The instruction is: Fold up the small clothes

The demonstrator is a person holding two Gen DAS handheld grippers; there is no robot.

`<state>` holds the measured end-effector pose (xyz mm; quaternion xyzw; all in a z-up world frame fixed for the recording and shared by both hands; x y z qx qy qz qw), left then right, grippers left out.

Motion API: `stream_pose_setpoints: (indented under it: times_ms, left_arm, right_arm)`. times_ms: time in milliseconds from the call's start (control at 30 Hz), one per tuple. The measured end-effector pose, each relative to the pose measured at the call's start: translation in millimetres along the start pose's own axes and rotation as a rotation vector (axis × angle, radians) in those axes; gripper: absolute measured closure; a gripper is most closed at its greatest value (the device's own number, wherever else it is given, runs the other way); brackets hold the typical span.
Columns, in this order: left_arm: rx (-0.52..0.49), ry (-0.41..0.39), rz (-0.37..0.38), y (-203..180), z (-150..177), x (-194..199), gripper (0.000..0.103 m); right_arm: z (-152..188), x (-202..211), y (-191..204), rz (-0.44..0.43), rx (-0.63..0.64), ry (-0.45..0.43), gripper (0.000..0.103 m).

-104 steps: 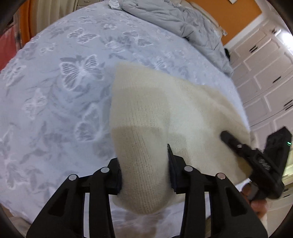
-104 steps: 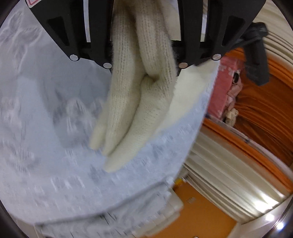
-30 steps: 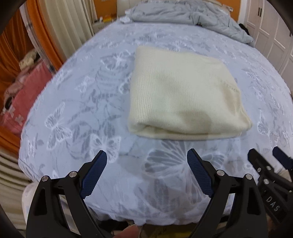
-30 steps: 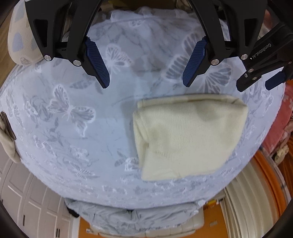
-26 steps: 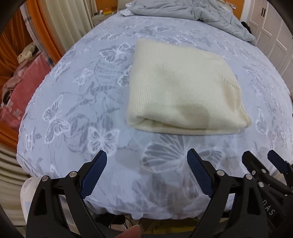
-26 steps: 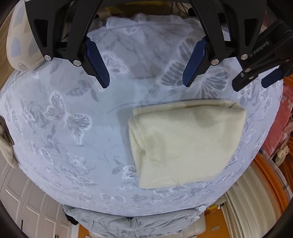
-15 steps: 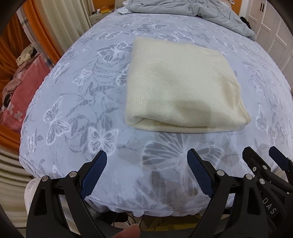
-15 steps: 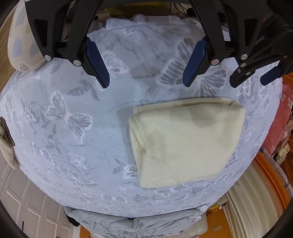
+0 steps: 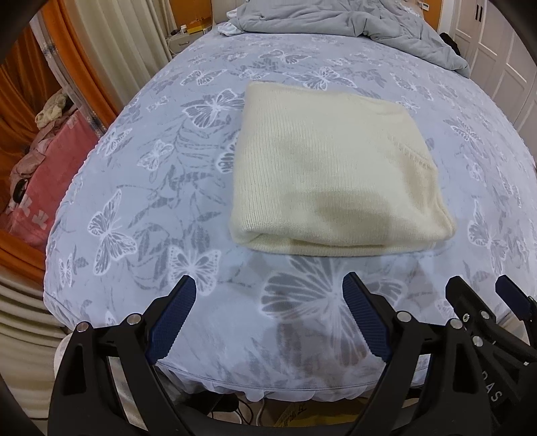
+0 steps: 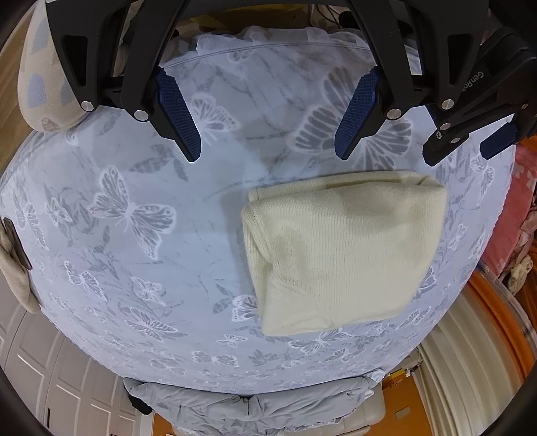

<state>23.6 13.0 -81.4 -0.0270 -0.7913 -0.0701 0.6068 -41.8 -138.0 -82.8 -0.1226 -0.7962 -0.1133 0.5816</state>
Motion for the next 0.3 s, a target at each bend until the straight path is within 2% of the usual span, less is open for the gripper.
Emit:
stream_pose_setpoints:
  times_ms: [300]
  left_arm:
    - [-0.001,-0.018,-0.019,1.5,-0.7,3.2,0.019]
  right_arm:
    - [0.8,2.4,2.5,0.003,0.01,-0.007,0.023]
Point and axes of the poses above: each gripper's, at about its wrist camera, not at the fingertips, and x roughly against the way its jaws point, y to its left, z to its underside, the point moved 4 cm from there along -x, roughly the way its jaws point, and after that the axes turned 12 degrees about y, right-handed, at the moved point
